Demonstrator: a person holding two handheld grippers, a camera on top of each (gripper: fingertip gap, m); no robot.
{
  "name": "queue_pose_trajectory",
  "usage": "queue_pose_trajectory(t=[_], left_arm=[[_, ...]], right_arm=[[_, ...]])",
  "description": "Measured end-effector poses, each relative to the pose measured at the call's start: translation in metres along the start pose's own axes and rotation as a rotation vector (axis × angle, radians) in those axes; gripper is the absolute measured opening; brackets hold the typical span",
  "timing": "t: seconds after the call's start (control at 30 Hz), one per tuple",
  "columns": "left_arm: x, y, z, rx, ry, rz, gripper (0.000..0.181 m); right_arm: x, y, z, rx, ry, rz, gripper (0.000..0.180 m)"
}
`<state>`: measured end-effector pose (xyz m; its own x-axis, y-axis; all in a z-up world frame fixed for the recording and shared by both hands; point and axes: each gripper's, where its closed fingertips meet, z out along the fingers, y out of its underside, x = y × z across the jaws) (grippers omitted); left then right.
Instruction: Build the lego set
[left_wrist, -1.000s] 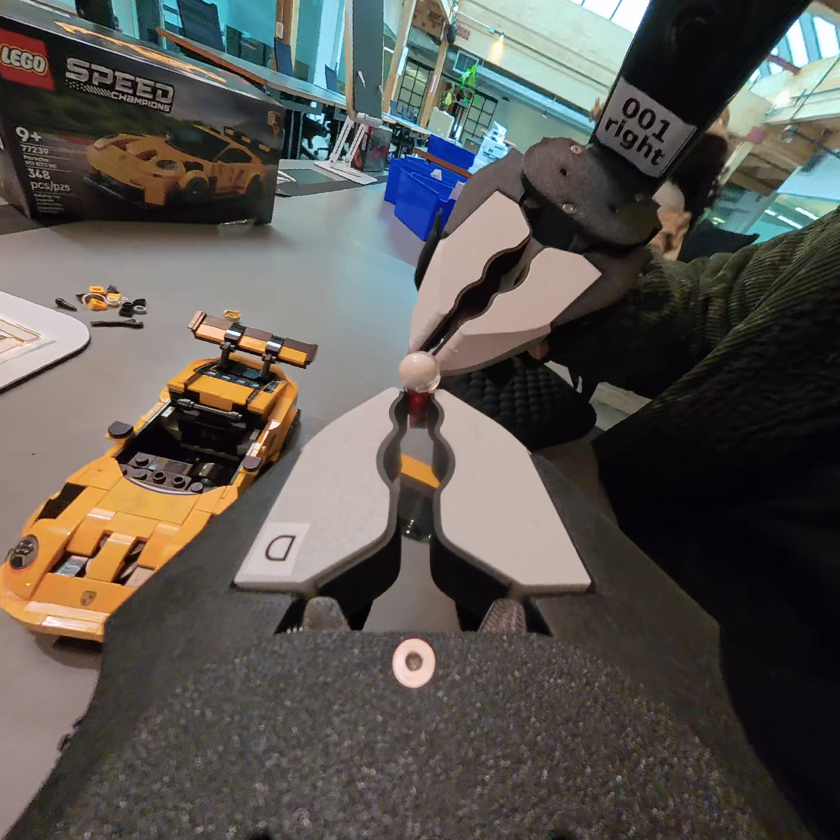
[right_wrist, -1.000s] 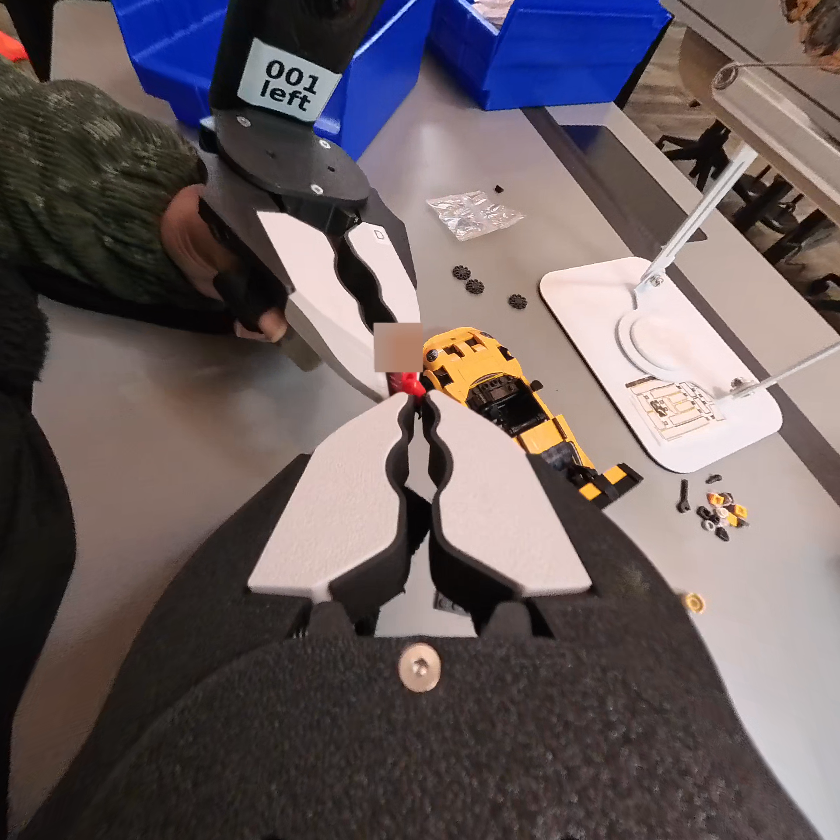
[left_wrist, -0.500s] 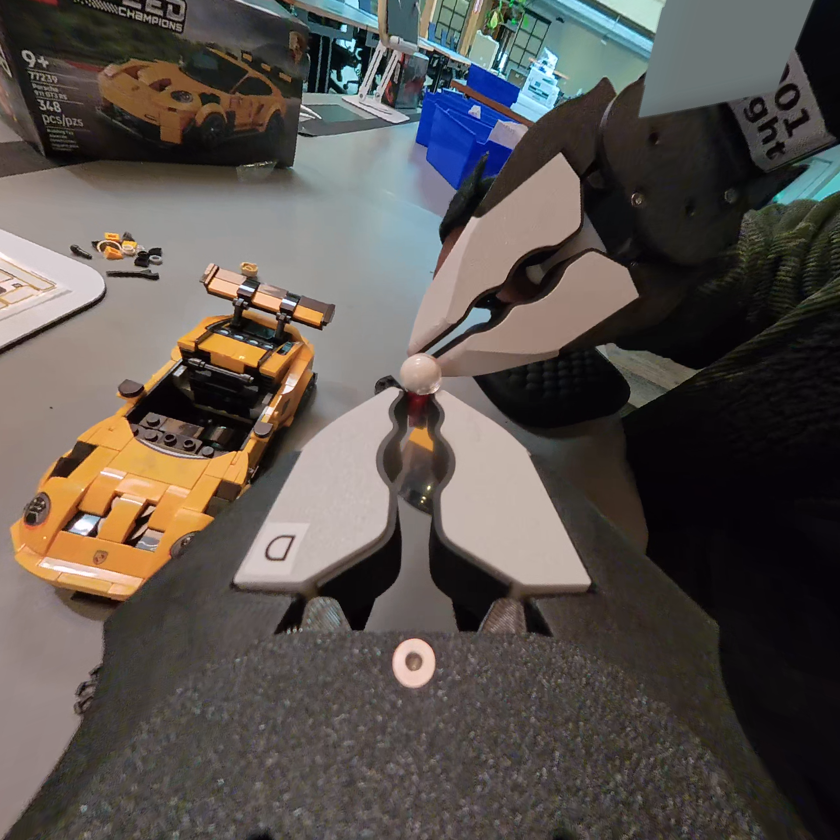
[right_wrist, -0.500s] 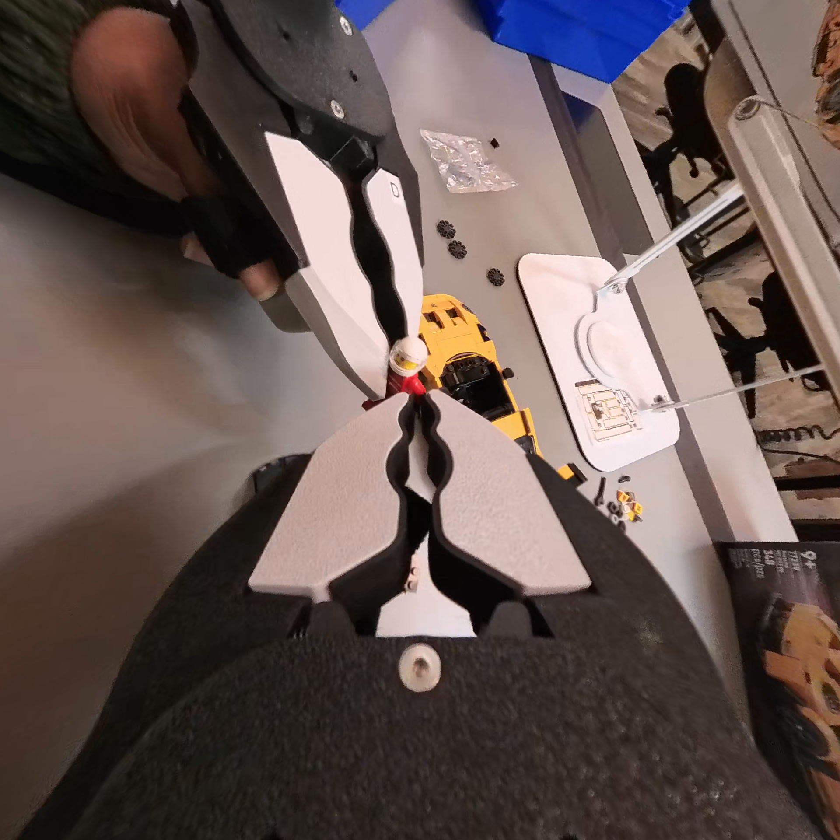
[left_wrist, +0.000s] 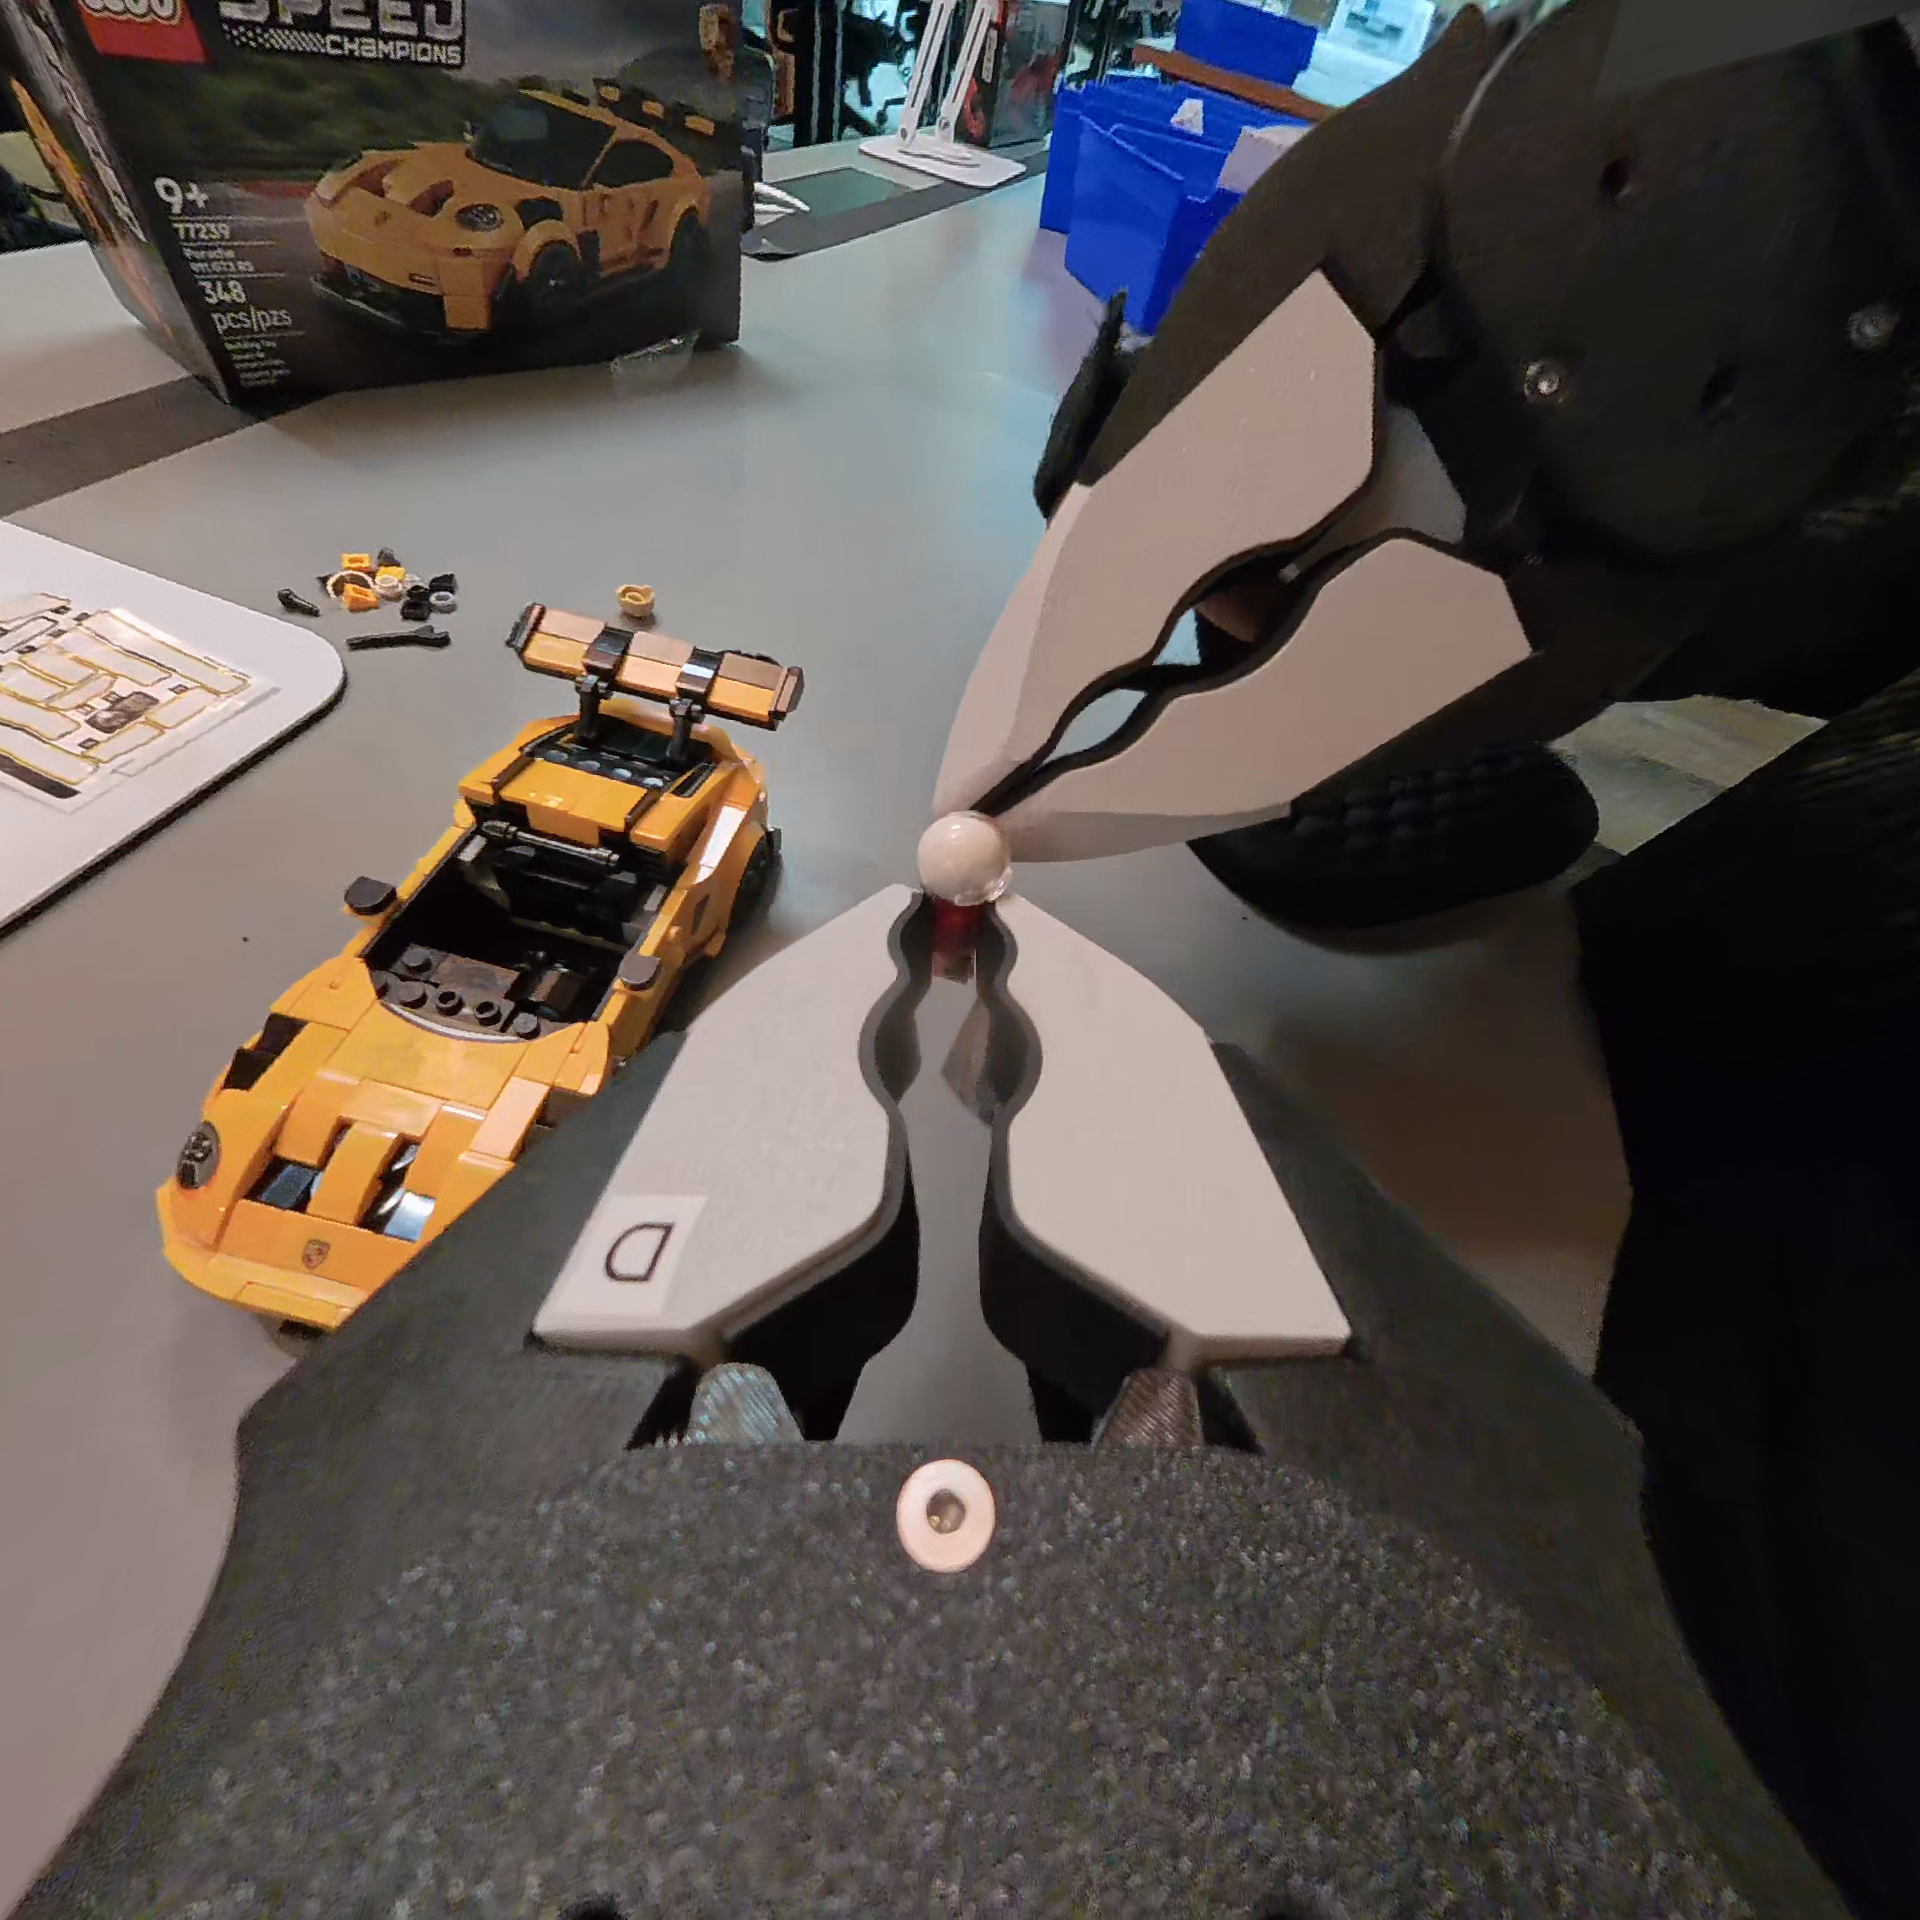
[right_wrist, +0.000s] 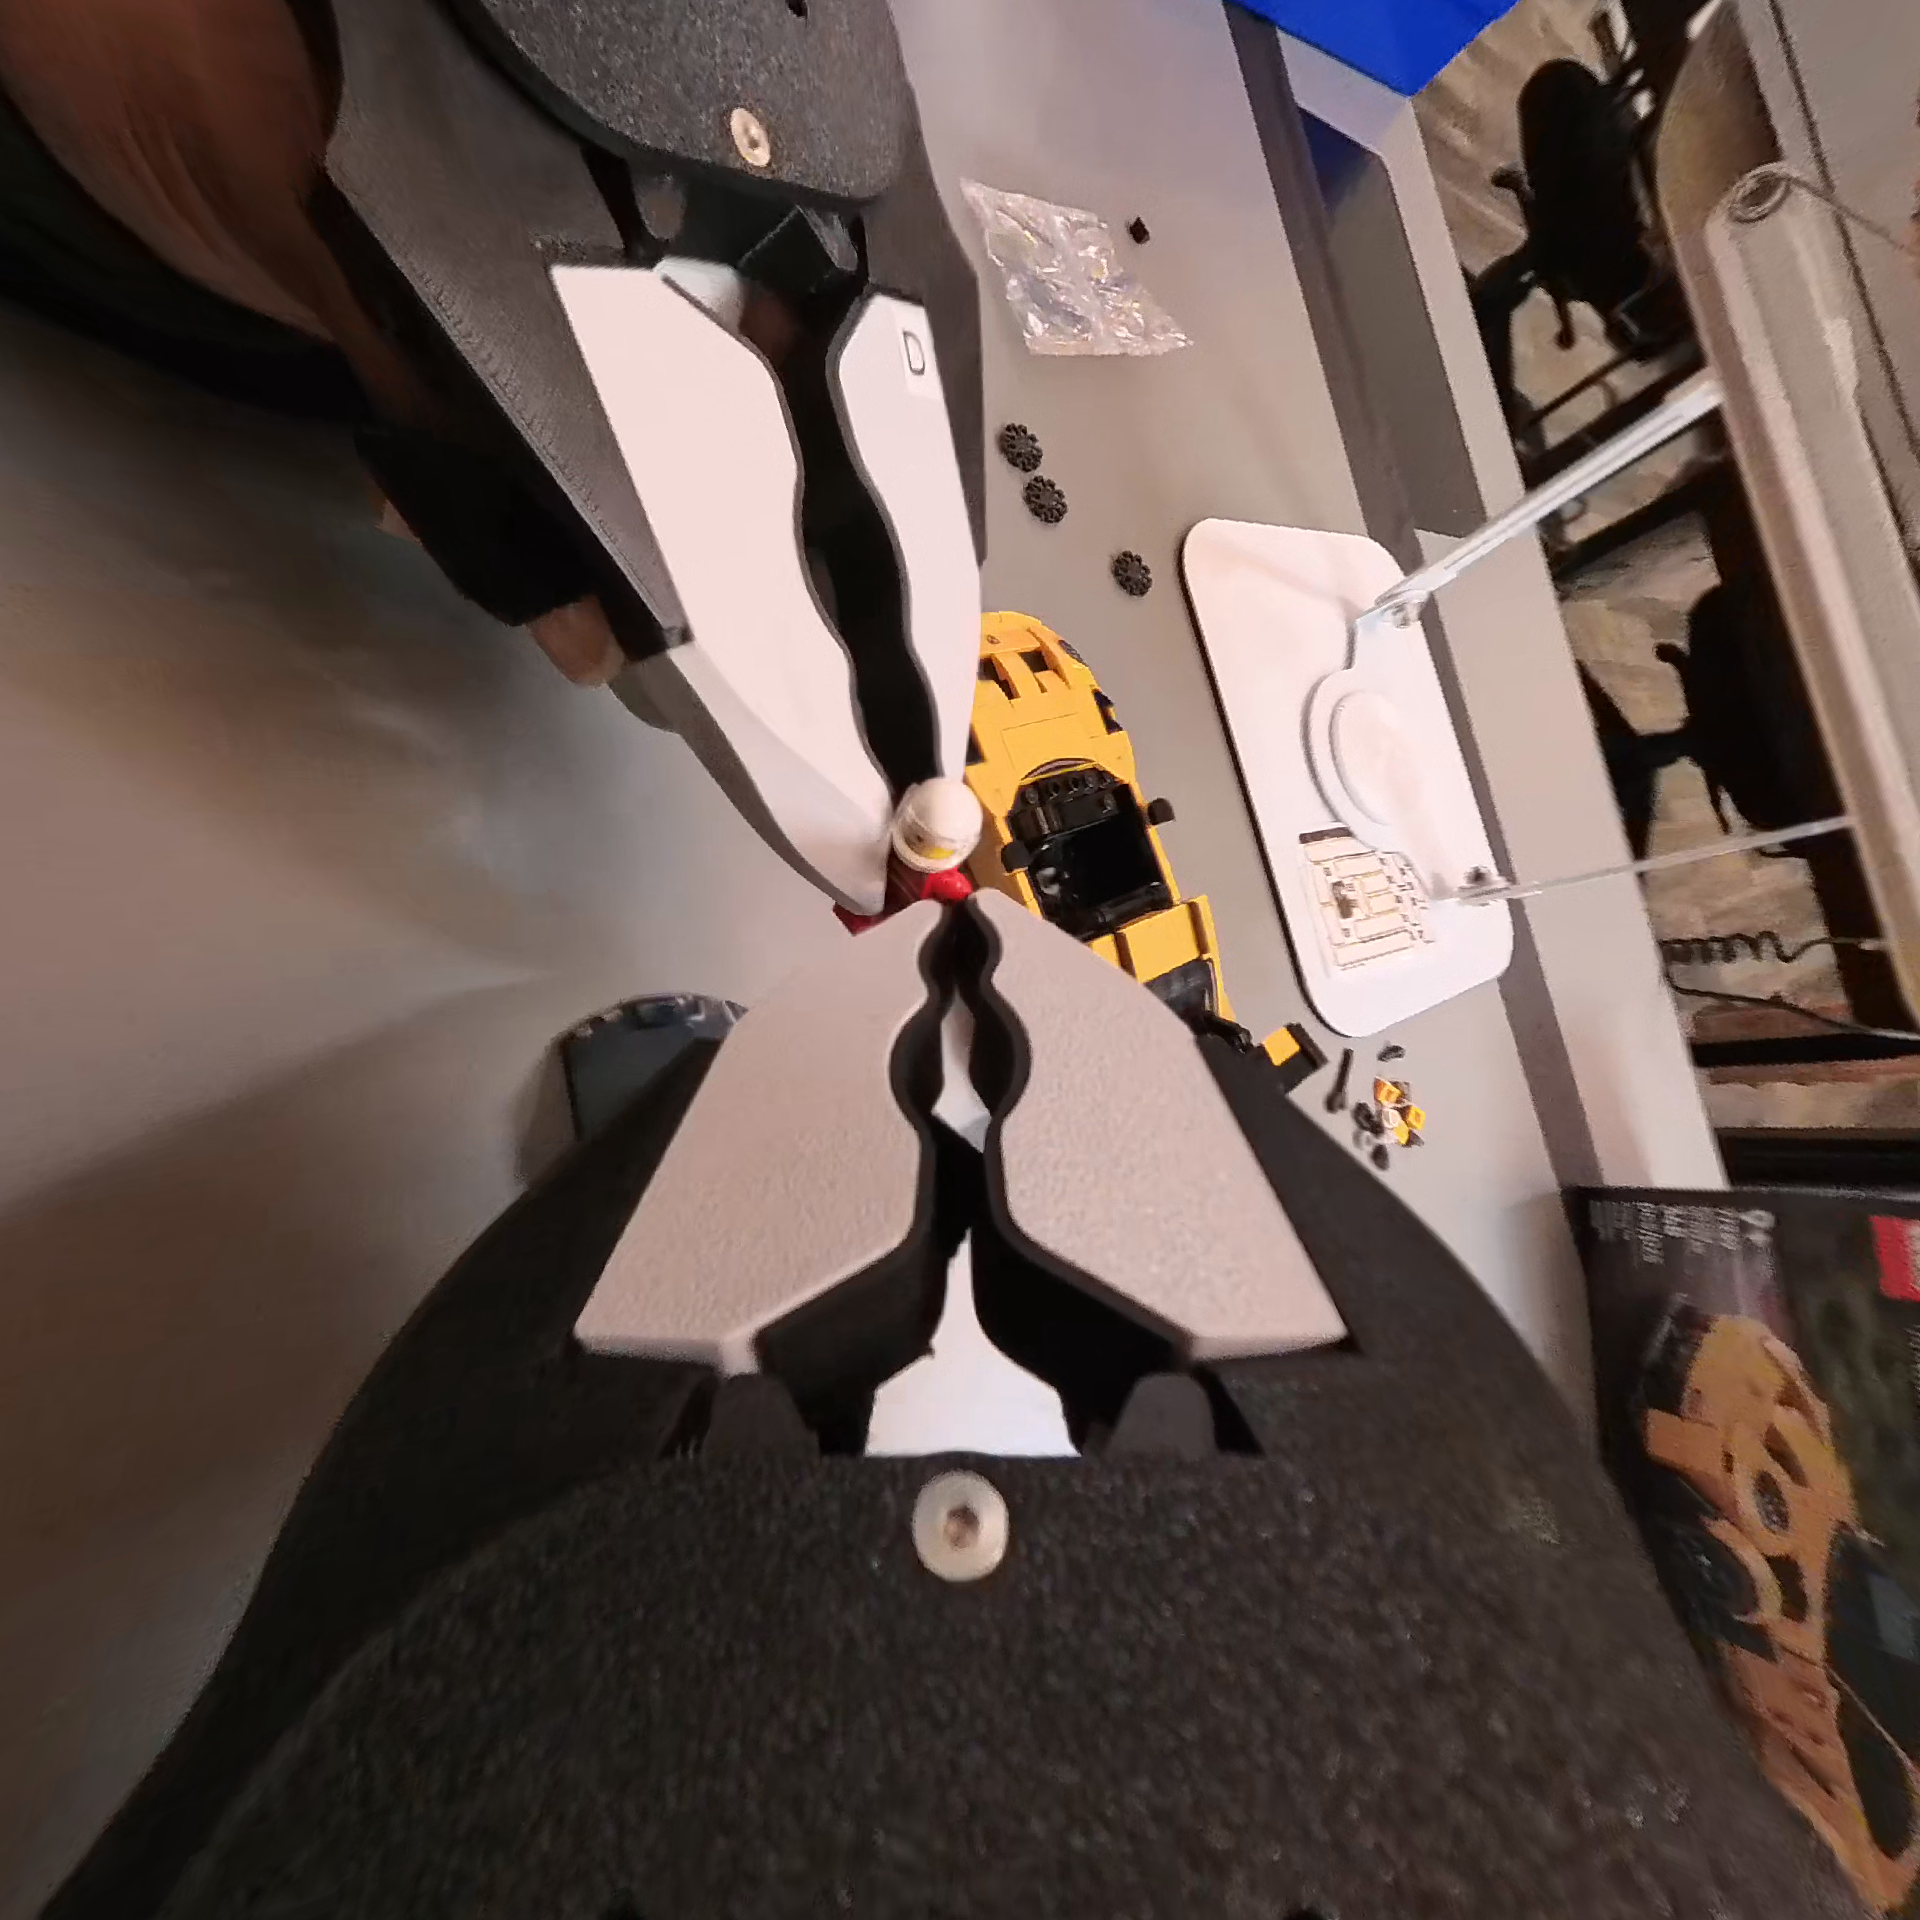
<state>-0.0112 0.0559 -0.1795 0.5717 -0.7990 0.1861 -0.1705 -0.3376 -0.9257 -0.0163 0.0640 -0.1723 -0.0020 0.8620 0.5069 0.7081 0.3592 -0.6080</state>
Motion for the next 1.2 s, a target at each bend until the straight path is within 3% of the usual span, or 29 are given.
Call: queue_pose_trajectory(t=[0.47, 0.63, 0.97, 1.2], left_arm=[[-0.005, -0.007, -0.004, 0.03, -0.043, 0.026, 0.008], [-0.002, -0.011, -0.006, 0.056, -0.015, 0.038, 0.008], [-0.003, 0.018, 0.006, -0.11, 0.025, -0.021, 0.008], [-0.014, 0.027, -0.001, -0.19, 0.023, -0.02, 0.008]], right_arm=[[0.009, -0.009, -0.003, -0.001, 0.169, -0.17, 0.0], [0.008, -0.011, -0.006, 0.062, 0.111, -0.132, 0.0], [-0.003, 0.008, 0.014, 0.133, -0.087, 0.062, 0.0], [-0.009, 0.028, 0.03, 0.089, -0.206, 0.104, 0.0]])
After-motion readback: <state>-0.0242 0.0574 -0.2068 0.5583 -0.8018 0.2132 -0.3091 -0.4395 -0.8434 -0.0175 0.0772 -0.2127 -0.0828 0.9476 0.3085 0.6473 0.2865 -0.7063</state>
